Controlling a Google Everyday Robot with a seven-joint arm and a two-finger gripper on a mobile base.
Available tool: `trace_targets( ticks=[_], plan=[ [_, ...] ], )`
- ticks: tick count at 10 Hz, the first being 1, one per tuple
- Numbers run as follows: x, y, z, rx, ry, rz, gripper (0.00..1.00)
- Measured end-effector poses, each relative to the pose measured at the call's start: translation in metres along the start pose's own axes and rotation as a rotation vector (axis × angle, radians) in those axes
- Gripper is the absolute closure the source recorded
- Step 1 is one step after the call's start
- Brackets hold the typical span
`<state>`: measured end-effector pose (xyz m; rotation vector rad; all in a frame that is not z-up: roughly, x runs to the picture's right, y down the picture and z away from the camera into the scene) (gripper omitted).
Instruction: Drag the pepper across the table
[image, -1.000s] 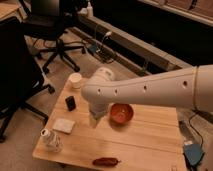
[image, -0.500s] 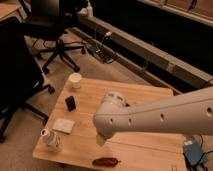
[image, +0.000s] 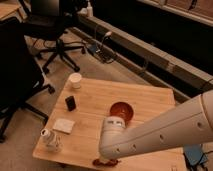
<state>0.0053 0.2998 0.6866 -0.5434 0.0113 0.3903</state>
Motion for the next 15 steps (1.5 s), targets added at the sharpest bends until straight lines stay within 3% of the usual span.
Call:
trace_targets(
  ticks=[4,9,11,15],
  plan=[
    [0.012,0.01,0.021,0.021,0.01,-0.038,0.35],
    [0.008,0.028,0.039,0.041,0.026,-0.07,0.35],
    [0.007,0.032,0.045,0.046,0.033,-0.065,0.47],
    [0.005,0.034,0.052,0.058,0.046,-0.044,0.86]
  ],
)
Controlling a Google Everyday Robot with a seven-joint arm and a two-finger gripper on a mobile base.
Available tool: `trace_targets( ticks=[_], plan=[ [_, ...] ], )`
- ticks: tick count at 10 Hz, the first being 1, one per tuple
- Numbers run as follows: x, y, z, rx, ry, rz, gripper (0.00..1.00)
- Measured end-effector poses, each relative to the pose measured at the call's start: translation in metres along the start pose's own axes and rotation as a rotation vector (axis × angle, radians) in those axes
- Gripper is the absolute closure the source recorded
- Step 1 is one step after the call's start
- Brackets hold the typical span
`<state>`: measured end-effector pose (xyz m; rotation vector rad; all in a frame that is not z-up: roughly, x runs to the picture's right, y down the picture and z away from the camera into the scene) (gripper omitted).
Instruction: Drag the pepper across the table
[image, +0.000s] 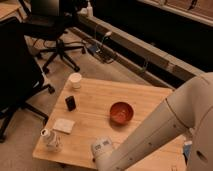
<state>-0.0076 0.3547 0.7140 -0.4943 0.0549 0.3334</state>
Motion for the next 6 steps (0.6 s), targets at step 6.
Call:
trace_targets(
  ticks=[6],
  plan=[
    [-0.019,-0.002,0.007,0.008,0.017,-0.012,0.76]
  ],
)
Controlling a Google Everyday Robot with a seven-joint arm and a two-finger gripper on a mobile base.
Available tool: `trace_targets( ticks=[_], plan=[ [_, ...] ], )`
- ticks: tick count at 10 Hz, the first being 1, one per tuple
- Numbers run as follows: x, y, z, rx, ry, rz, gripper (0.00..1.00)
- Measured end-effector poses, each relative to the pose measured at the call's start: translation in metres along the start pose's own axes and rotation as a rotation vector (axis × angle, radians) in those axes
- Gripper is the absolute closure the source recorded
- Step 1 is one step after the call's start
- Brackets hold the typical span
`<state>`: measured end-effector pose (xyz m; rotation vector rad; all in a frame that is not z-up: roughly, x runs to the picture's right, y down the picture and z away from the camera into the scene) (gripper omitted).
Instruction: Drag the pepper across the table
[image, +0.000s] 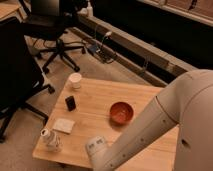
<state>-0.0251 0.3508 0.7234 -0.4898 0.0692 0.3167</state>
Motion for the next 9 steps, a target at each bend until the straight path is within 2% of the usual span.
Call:
trace_targets(
  ticks=[6,9],
  plan=[
    [-0.023,-0.014,0.011,0.001,0.027,-0.035,0.76],
    [-0.032,-0.03,0.014,0.01,0.029,-0.027,0.76]
  ],
)
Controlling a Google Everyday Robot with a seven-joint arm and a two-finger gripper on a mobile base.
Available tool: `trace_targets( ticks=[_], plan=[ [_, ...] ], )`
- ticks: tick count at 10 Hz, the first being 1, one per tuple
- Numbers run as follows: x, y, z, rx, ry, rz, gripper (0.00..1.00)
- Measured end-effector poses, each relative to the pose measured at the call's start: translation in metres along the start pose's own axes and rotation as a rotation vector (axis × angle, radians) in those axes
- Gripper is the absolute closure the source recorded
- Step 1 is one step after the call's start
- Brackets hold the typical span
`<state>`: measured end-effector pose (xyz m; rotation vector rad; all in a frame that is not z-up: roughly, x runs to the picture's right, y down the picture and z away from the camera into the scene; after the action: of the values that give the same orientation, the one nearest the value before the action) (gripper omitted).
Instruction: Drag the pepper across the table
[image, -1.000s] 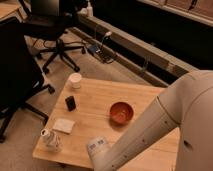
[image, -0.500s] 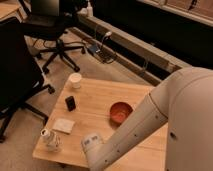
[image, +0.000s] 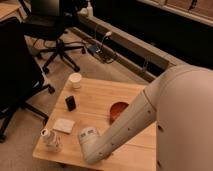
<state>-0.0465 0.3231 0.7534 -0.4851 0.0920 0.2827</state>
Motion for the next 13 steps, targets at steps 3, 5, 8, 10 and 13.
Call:
trace_targets(
  ticks=[3,5,8,10,13],
  plan=[
    [-0.003,-0.013,0.004,0.0,0.008,0.008,0.76],
    [-0.008,-0.023,0.009,0.005,0.015,-0.003,0.76],
    [-0.021,-0.043,0.01,0.019,0.013,-0.005,0.76],
    [-0.028,-0.052,0.01,0.026,0.011,-0.009,0.76],
    [-0.033,-0.062,0.01,0.032,0.016,-0.014,0.76]
  ],
)
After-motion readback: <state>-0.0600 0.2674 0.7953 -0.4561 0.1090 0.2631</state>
